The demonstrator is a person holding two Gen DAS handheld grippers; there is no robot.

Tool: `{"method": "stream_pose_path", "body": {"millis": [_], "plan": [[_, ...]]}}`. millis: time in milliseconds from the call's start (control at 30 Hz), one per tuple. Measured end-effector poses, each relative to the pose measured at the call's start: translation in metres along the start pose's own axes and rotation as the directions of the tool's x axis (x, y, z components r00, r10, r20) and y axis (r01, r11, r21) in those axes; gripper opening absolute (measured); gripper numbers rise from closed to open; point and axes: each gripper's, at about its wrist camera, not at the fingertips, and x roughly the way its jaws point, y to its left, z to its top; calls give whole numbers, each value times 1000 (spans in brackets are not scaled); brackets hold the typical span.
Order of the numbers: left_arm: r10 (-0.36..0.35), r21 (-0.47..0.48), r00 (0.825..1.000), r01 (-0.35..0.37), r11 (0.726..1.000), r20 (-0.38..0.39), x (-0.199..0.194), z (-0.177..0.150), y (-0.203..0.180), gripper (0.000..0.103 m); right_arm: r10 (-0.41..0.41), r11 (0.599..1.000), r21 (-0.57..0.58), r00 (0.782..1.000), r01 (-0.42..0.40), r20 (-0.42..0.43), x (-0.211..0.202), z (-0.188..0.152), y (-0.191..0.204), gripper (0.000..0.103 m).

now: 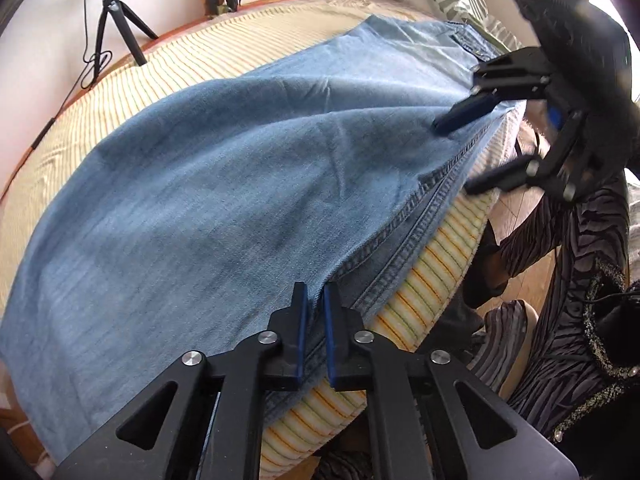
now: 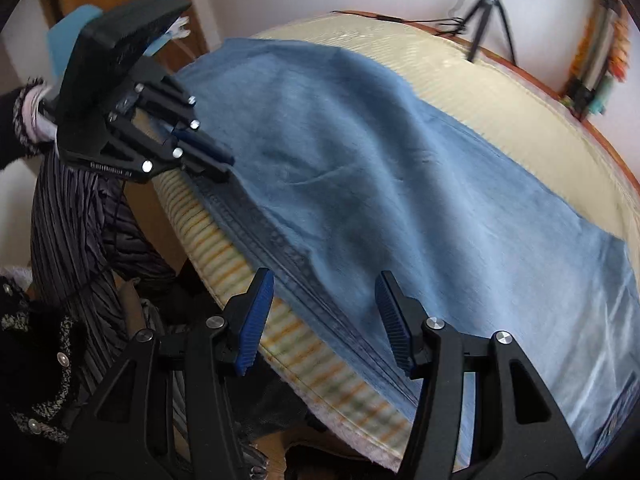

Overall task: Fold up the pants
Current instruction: 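Grasp the folded jeans edge with both tools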

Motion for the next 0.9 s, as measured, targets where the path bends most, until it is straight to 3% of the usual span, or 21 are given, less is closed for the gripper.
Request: {"method": "stream_pose_path", "body": {"millis": [133,167,200,300,467,600,733,833,900], "plan": [[-7,-1,1000,7,1000,12,-8,-1,1,5,-46,994,-102,999,44,-10,21,9,17,56],[-9,-4,1000,9,1000,13,-10,-1,2,4,-52,991,-124,999,50,-11,27,10,21,46],[-12,-4,1000,12,1000,16,-12,-1,2,4,-57,989,-135,998,54,-21,33,11,23,28],[-21,-11,1000,21,1000,18,-17,-3,2,3,-70,990,-122,997,66,-32,35,13,17,12],[-35,-3,999,35,999,6,-25,-13,-5,3,33,987,-156,999,-38,-40,19,7,23,10],[-38,-13,999,38,999,-32,-15,-24,-5,3,37,987,-154,997,-47,-70,30,0,24,9],[-29,-105,999,33,994,37,-41,-31,19,12,23,995,-92,999,-26,-30,17,6,15,14],[20,-196,996,-3,981,87,-64,-46,46,17,19,992,-121,1000,-17,16,6,15,21,17],[44,-256,994,-18,966,98,-73,-60,62,19,42,989,-140,998,-37,37,4,21,25,25]]}}
